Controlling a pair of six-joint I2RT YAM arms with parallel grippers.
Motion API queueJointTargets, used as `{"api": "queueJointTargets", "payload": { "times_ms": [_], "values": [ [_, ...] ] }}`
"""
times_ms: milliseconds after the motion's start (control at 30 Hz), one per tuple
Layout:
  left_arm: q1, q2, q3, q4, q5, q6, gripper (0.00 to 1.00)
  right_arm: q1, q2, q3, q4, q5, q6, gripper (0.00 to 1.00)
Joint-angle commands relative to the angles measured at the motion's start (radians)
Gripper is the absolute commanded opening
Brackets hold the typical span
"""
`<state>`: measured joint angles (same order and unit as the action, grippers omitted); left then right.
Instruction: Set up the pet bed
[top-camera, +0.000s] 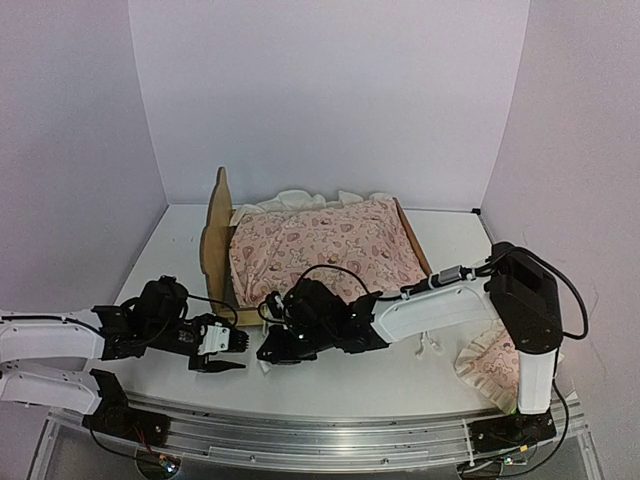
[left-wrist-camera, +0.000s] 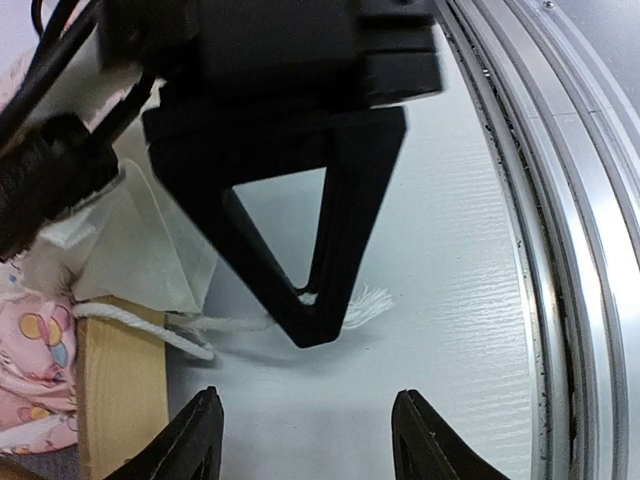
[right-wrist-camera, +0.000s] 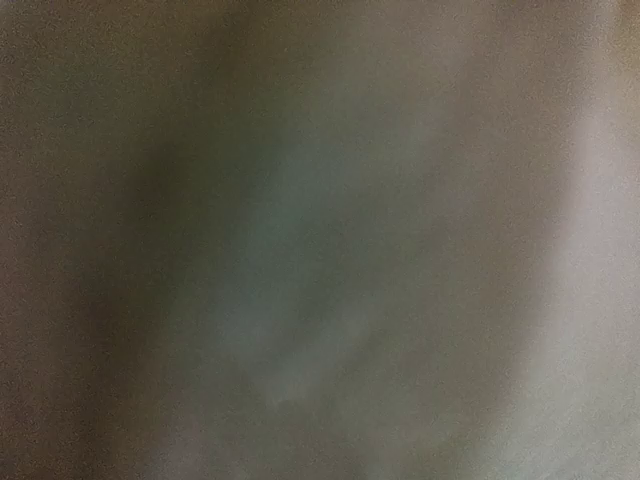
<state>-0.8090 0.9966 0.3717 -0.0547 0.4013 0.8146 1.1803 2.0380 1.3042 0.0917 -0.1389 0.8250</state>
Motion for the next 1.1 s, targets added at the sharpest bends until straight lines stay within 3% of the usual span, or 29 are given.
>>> {"api": "queueJointTargets", "payload": {
  "times_ms": [0,100,300,567,1067],
  "values": [
    [-0.005,-0.13,-0.096,0.153,0.02,0.213,0.58,-0.03,0.057,0.071,0.053,-0.021,0.157,0.0],
    [-0.006,-0.202,-0.221,0.338,0.031,0.441,0.59,-0.036,0.088,0.097,0.053,-0.049,0.227,0.0],
    [-0.006,-0.193,-0.347,0.487,0.111,0.785,0.61,-0.044,0.108,0.121,0.053,-0.061,0.297,0.0],
    [-0.006,0.034,-0.351,0.748,0.061,0.832,0.69,-0.044,0.11,0.136,0.051,-0.093,0.313,0.0],
    [-0.006,0.253,-0.258,0.798,0.03,0.884,0.46,-0.046,0.092,0.119,0.053,-0.099,0.31,0.0]
  ]
}}
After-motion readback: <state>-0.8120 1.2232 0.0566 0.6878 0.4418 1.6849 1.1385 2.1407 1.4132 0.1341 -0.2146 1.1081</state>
